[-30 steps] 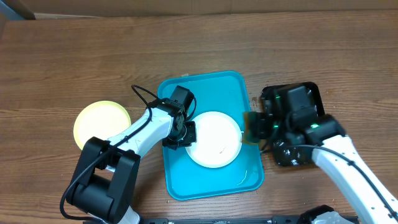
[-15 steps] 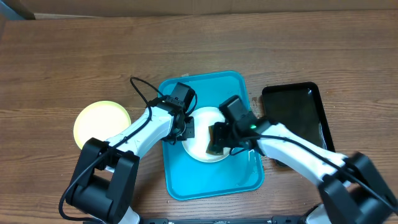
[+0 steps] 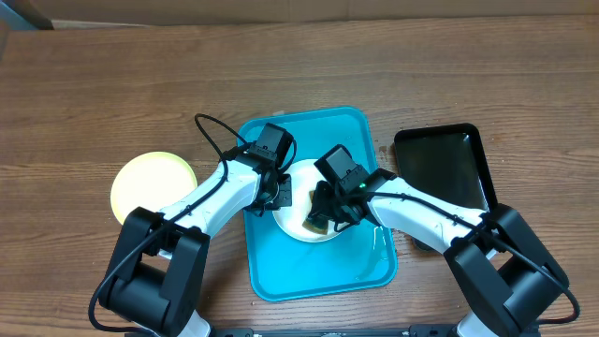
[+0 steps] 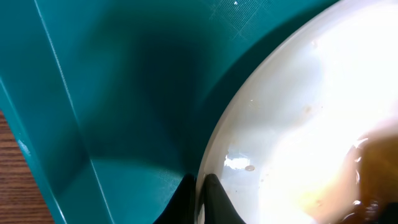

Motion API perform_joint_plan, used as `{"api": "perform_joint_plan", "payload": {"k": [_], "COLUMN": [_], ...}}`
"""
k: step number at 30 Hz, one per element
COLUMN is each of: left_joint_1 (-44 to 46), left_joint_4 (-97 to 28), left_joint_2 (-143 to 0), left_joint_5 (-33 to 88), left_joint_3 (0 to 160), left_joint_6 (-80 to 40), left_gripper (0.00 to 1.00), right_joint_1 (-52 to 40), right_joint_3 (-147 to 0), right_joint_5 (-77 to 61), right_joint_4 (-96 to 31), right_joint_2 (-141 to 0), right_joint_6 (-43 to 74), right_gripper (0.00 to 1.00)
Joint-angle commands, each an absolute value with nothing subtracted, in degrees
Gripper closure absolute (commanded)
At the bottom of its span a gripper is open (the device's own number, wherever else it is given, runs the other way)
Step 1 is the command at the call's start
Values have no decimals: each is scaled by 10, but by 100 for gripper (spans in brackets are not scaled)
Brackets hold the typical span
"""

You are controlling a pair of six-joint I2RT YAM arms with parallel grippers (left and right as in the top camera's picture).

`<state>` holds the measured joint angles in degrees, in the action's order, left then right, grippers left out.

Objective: Clean dirty plates on tray and stack at the side
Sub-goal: 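Scrub the small white plate with the sponge in the right gripper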

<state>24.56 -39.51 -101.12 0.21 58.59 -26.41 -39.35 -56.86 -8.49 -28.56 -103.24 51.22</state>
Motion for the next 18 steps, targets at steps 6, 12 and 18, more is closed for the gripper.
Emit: {"api": "perform_joint_plan", "payload": {"k": [6, 12, 18], "left_joint_1": [240, 221, 213], "left_joint_4": [-398, -389, -382], "left_joint_2": [-1023, -1023, -1023], "left_joint_5": [-62, -61, -53], "left_joint_3": [563, 545, 543], "left_joint_6": [-253, -253, -253], "left_gripper": [96, 96, 96], "right_joint_1": [-314, -283, -285], "right_joint_3": [-545, -546, -576], "right_joint_5": [-4, 19, 60], "right_joint_4": [-362, -381, -422], "right_joint_2": [-1063, -1056, -1035], "right_joint_6": [562, 562, 532], "right_gripper": [96, 96, 96]}}
